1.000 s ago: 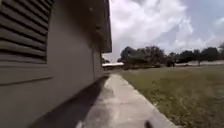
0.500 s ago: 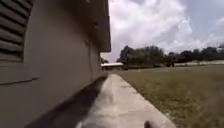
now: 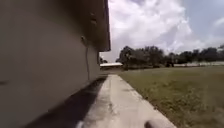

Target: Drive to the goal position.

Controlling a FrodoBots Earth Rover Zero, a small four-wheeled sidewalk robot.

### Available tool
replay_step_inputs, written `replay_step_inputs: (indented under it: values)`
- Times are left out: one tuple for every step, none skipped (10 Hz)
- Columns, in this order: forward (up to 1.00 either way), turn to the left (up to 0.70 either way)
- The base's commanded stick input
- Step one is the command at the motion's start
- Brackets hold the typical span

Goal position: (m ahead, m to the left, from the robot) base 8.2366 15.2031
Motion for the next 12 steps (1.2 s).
replay_step_inputs:
  values:
    - [0.85, 0.0]
    - [0.85, 0.0]
    - [0.85, 0.0]
    - [0.85, 0.0]
    - [0.85, 0.0]
    - [0.85, 0.0]
    - [0.85, 0.0]
    - [0.85, 0.0]
    - [0.85, 0.0]
    - [0.85, 0.0]
    - [0.85, 0.0]
    - [0.85, 0.0]
